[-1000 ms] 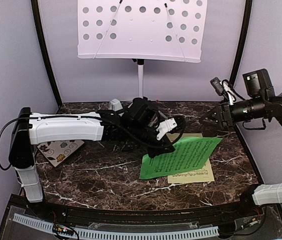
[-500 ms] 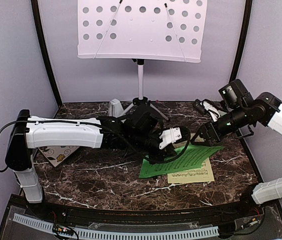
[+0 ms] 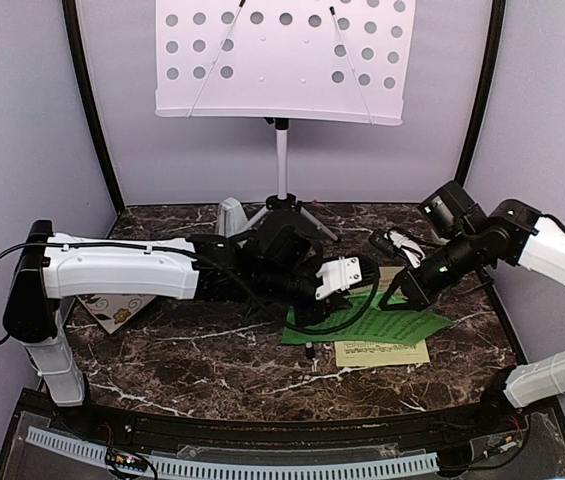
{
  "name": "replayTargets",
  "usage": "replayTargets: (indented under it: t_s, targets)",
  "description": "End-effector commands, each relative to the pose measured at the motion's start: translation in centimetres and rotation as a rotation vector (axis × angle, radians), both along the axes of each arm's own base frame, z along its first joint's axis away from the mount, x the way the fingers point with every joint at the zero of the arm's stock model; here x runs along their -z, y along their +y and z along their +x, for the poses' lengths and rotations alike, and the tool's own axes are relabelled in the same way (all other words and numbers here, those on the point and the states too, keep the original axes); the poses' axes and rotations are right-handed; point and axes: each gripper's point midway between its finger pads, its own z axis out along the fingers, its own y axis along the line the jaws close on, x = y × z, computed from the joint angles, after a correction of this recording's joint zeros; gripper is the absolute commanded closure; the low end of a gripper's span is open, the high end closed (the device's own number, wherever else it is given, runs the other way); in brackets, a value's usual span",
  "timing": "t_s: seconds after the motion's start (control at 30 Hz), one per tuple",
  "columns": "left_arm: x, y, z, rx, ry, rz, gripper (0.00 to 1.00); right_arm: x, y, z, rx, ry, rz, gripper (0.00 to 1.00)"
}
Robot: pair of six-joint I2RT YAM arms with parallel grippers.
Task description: Set up the instrument practice props
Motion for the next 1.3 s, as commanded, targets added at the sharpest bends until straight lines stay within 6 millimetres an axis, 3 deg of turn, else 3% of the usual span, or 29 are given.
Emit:
replayTargets:
  t_s: [0.0,0.17,0.2,0.23,0.37,0.47,0.63,0.77,0.9,1.03,1.13,1.27]
  targets:
    - [-3.0,1.1,0.2,-0.049,-0.038,-0.055,0.72,-3.0,1.4,0.8,-0.018,-0.069,0.089,1.0]
    - [-5.2,4.3,1.0,-0.215,0.067,-0.151,0.22,-7.4,1.5,1.2,-0.011,-0.196,0.184,1.0]
    - [-5.8,5.4,1.0,-0.24,0.093,-0.186,0.07,-8.1,1.5,1.1,-0.019,-0.216,0.207,1.0]
    - [-6.2,6.3,0.9,-0.261,0.118,-0.217,0.02,-8.8,1.5,0.9,-0.026,-0.24,0.223,1.0]
    - [-7.2,10.2,0.3,-0.32,0.217,-0.303,0.01,-10.7,1.0,0.3,-0.052,-0.322,0.26,1.0]
    - [-6.9,11.7,-1.1,-0.294,0.27,-0.311,0.01,-12.5,0.7,-0.3,-0.06,-0.389,0.316,1.0]
    - [-8.8,10.7,-3.5,-0.161,0.345,-0.37,0.08,-13.5,1.1,-1.1,-0.106,-0.425,0.378,1.0]
    - [-9.7,9.8,-3.0,-0.168,0.361,-0.371,0.13,-14.0,1.3,-1.8,-0.156,-0.447,0.395,1.0]
    - [-9.8,12.5,-2.6,-0.247,0.416,-0.452,0.06,-15.2,1.3,-2.6,-0.174,-0.459,0.427,1.0]
    - [-7.9,15.1,-2.9,-0.304,0.495,-0.503,0.01,-17.9,1.3,-3.2,-0.157,-0.484,0.523,1.0]
    - [-8.6,15.0,-2.5,-0.32,0.512,-0.573,0.01,-19.9,1.8,-3.4,-0.155,-0.486,0.601,1.0]
    - [-10.6,13.4,-1.9,-0.281,0.545,-0.65,0.01,-21.8,2.5,-3.3,-0.158,-0.492,0.672,1.0]
